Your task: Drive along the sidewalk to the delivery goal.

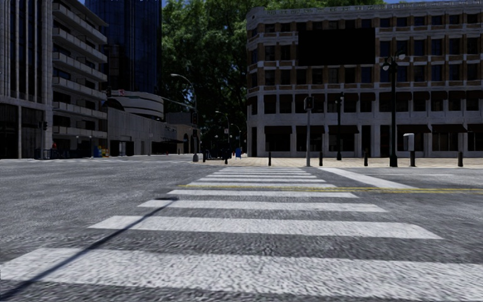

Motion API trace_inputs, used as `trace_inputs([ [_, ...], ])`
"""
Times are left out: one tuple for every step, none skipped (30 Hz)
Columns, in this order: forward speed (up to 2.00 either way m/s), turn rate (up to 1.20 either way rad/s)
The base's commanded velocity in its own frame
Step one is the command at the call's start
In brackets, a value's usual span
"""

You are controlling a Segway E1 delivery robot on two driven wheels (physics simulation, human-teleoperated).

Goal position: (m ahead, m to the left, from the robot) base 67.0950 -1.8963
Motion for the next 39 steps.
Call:
trace_inputs([
  [1.72,0.00],
  [1.75,0.00],
  [1.76,0.00],
  [1.76,0.00],
  [1.76,0.00],
  [1.76,0.00],
  [1.76,0.00],
  [1.76,0.00],
  [1.76,0.00],
  [1.76,0.00],
  [1.76,0.00],
  [1.79,0.00],
  [1.88,0.00],
  [1.88,0.00],
  [1.94,0.00],
  [1.94,0.00],
  [1.94,0.00],
  [1.94,0.00],
  [1.94,0.00],
  [1.94,0.00],
  [1.94,0.00],
  [1.94,0.00],
  [1.95,0.00],
  [2.00,0.00],
  [2.00,0.00],
  [2.00,0.00],
  [2.00,0.00],
  [2.00,0.00],
  [2.00,0.00],
  [2.00,0.00],
  [2.00,0.00],
  [2.00,0.00],
  [2.00,0.00],
  [2.00,0.00],
  [2.00,0.00],
  [2.00,0.00],
  [2.00,0.00],
  [2.00,0.00],
  [2.00,0.00],
])
